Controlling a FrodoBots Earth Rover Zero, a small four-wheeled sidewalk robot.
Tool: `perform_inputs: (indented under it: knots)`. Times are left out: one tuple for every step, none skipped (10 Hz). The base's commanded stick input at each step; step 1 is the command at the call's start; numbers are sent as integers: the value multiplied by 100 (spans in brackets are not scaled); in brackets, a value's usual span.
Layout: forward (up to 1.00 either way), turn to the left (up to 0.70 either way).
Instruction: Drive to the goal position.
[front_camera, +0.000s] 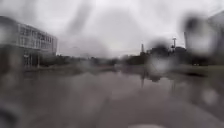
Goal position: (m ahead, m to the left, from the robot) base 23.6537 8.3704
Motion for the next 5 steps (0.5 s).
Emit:
perform_inputs:
  knots:
    - [100,2]
    - [100,2]
    - [100,2]
    - [100,2]
    - [100,1]
